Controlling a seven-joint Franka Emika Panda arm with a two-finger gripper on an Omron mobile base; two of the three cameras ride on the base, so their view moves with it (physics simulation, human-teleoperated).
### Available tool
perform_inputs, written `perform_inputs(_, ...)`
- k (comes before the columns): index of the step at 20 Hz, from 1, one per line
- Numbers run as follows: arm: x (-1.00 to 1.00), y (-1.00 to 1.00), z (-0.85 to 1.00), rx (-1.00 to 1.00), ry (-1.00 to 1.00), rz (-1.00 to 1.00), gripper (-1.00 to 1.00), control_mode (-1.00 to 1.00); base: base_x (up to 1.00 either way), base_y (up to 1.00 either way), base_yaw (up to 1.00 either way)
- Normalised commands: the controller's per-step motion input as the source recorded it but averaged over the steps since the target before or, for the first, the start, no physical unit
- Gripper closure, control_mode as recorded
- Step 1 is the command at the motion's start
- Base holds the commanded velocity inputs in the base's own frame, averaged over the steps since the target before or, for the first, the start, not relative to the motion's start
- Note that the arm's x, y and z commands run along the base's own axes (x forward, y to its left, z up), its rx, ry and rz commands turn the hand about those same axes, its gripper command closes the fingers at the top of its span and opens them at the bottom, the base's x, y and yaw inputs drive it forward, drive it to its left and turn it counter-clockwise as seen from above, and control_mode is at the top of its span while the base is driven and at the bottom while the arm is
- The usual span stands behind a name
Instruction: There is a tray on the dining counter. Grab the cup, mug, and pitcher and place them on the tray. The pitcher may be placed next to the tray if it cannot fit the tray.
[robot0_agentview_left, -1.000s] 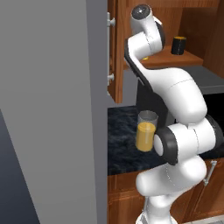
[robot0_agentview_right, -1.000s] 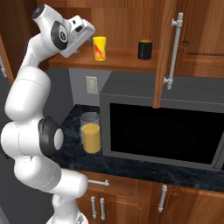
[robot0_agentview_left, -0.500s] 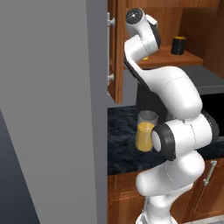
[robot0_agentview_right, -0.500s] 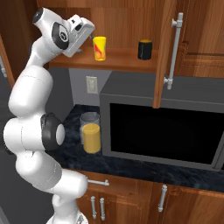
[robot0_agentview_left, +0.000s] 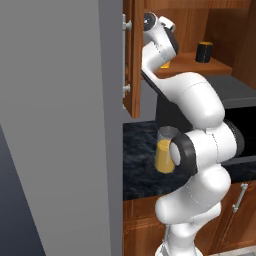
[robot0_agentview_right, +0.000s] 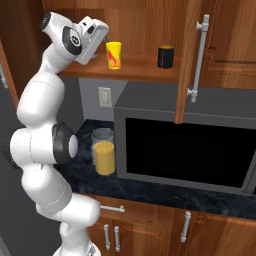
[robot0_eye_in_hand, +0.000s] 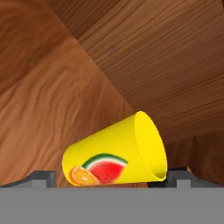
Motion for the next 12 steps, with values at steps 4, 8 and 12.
perform_inputs(4,0.16,0.0,0.03,-0.1,0.0,0.0,-1.0,-1.0,0.0,0.0,0.0)
perform_inputs(8,0.18,0.0,0.0,-0.1,0.0,0.0,-1.0,-1.0,0.0,0.0,0.0)
perform_inputs(12,0.17,-0.02,0.0,-0.09,0.0,0.0,-1.0,-1.0,0.0,0.0,0.0)
